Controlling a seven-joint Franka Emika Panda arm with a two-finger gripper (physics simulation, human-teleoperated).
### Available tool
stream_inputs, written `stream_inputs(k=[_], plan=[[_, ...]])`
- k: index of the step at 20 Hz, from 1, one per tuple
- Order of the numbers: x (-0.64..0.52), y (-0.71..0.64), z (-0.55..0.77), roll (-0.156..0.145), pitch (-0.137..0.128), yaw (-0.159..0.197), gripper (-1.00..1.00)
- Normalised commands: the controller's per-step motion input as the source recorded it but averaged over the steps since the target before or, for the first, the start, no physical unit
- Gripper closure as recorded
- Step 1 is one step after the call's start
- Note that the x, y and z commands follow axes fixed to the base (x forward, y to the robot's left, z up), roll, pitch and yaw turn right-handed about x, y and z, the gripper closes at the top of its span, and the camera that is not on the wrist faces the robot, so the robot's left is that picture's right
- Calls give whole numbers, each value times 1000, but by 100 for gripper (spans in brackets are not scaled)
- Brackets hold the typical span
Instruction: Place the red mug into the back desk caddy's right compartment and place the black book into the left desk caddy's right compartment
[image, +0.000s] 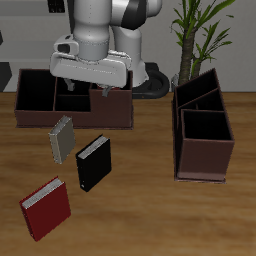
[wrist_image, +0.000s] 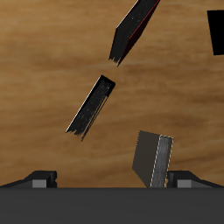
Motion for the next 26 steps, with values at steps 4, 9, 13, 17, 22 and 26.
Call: stream_inputs(k=[4,9,13,17,22,26], plan=[[433,-80,-120,-13,-6,-70,-100],[438,79,-304,-2,-3,-71,-100],[266,8,-277,26,-21,-51,-100],[156,-75,-285,18,-3,-55,-100],[-30,18,-242,38,-26,-54,-100],[60,-27,-423,3,45,-34,-100]])
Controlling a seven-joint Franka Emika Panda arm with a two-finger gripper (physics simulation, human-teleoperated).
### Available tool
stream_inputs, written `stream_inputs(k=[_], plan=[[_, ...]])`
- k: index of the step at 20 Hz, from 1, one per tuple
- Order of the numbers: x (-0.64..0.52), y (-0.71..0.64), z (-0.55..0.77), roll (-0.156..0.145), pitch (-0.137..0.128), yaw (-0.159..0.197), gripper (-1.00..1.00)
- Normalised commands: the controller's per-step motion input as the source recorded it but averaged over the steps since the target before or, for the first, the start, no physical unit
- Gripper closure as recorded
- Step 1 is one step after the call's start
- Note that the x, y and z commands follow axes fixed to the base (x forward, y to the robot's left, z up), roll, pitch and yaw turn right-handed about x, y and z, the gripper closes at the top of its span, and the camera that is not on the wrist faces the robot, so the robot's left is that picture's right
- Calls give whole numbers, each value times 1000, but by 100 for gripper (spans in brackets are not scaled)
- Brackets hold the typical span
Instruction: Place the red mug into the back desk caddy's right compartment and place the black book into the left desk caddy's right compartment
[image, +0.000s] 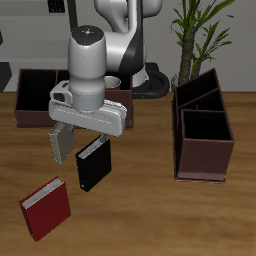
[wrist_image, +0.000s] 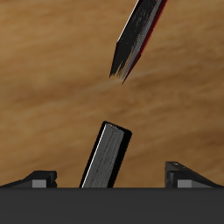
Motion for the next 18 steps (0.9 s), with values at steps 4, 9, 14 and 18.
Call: stream_inputs(k=[4,9,14,18], plan=[[34,-10,-255,9,20,-25,-100],[63,-47,-200,-9,21,-26,-100],[37,-6,-177,-3,18,-8,-100],[71,39,-231,-4,35,-22,-100]])
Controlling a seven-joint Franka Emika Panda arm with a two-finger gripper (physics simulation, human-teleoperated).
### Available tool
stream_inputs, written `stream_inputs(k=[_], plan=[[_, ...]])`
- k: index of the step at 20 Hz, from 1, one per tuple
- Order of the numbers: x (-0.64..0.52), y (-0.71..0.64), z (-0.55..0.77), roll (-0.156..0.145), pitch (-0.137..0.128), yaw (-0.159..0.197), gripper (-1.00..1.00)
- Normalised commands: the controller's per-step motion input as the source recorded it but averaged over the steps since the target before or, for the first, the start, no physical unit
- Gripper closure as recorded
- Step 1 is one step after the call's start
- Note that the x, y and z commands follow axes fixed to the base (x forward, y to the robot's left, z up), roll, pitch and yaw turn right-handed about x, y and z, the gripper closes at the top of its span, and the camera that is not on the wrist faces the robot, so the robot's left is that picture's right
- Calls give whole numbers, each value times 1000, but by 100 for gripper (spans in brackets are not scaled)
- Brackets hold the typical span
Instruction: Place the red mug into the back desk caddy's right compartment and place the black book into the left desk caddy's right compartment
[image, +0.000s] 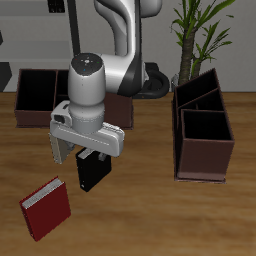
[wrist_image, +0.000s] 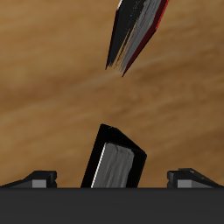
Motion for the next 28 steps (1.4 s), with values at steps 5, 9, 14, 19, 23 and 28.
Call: stream_inputs(k=[5,9,14,19,23,28], plan=[[27,-43,-154,-15,21,-19,-100],[3,-45,-224,-17,45,-3,100],[-15,-88,-68,-19,33,-33,100],[-27,60,238,-1,5,2,100],[-72,133,642,-16,-15,43,100],[-316,370,1227,-17,-29,73,100]])
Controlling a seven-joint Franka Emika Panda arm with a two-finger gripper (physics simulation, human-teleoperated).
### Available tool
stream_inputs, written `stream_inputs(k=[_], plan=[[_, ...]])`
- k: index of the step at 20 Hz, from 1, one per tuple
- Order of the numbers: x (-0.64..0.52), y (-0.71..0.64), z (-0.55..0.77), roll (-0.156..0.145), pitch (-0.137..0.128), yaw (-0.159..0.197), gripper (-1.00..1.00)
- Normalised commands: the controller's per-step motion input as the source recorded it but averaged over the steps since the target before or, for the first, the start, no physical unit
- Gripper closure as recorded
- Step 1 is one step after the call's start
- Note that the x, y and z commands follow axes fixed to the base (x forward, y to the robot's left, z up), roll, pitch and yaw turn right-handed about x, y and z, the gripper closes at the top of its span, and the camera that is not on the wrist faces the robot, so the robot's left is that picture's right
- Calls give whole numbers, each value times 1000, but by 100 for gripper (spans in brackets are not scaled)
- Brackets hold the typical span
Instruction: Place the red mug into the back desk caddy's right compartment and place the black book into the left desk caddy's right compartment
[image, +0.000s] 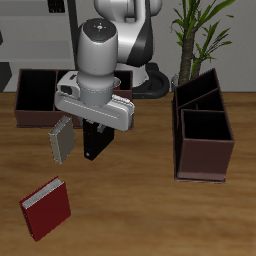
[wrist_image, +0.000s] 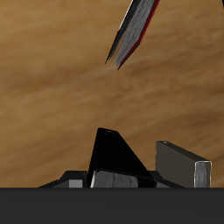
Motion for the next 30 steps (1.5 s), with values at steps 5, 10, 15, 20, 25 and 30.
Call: stream_inputs(k=[5,10,15,20,25,30], plan=[[-478,578,1004,45,-3,70,100],[-351,493,652,33,-7,71,100],[-176,454,448,2,-3,52,100],[20,591,389,0,7,51,100],[38,333,204,1,-2,-7,100],[97,438,73,17,-7,-10,100]])
